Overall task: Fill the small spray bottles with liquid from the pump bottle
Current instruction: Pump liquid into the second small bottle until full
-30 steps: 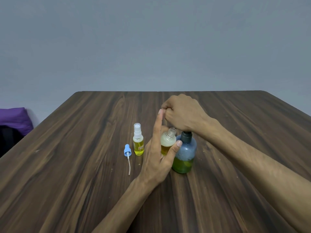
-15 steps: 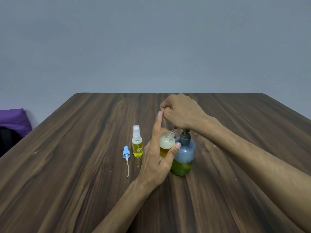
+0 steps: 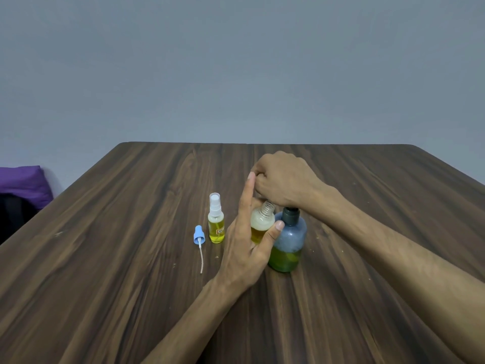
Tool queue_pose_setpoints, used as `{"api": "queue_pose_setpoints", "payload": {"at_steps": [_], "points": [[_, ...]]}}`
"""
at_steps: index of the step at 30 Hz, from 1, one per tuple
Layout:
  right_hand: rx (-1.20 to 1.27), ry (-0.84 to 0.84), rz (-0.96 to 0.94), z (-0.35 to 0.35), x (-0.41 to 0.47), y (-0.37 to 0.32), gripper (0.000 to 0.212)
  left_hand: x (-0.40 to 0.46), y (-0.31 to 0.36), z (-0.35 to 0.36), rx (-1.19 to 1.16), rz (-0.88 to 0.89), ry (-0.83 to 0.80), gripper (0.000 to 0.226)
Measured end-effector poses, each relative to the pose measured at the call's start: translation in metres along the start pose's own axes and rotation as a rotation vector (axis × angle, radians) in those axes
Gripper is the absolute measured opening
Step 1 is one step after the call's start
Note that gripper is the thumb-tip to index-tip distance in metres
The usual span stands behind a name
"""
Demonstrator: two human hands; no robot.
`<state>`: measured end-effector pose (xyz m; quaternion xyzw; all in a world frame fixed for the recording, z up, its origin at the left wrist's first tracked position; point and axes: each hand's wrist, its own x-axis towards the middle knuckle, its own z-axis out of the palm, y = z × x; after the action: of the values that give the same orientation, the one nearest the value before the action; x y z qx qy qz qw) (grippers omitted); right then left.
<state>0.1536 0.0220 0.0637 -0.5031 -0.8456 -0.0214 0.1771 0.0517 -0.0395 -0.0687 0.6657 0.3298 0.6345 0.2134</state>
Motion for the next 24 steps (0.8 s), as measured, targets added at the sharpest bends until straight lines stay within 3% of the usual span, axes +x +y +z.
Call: {"api": "queue_pose_setpoints", "payload": {"at_steps": [9,14,19,24], "points": [[0.046,-0.024,0.001,0.0006,-0.0034,0.0011,0.029,0.0006,-0.0012,0.0005,-0.041,-0.028,-0.017,0.092],[0.075,0.072,-0.039,-0.006,-0.001,0.0019,0.026,-0.001,-0.0034,0.001,0.027,-0.011,-0.002,0.092],[0.026,0.009,-0.025,0.0024,-0.0029,0.0018,0.035,-0.0003,-0.0008,0.0007,-0.032,-0.035,-0.005,0.091],[0.08,0.084,-0.05,-0.0024,-0.0001,0.0028,0.03,-0.0018,-0.0039,0.0006,0.019,-0.035,-0.006,0.091]]}}
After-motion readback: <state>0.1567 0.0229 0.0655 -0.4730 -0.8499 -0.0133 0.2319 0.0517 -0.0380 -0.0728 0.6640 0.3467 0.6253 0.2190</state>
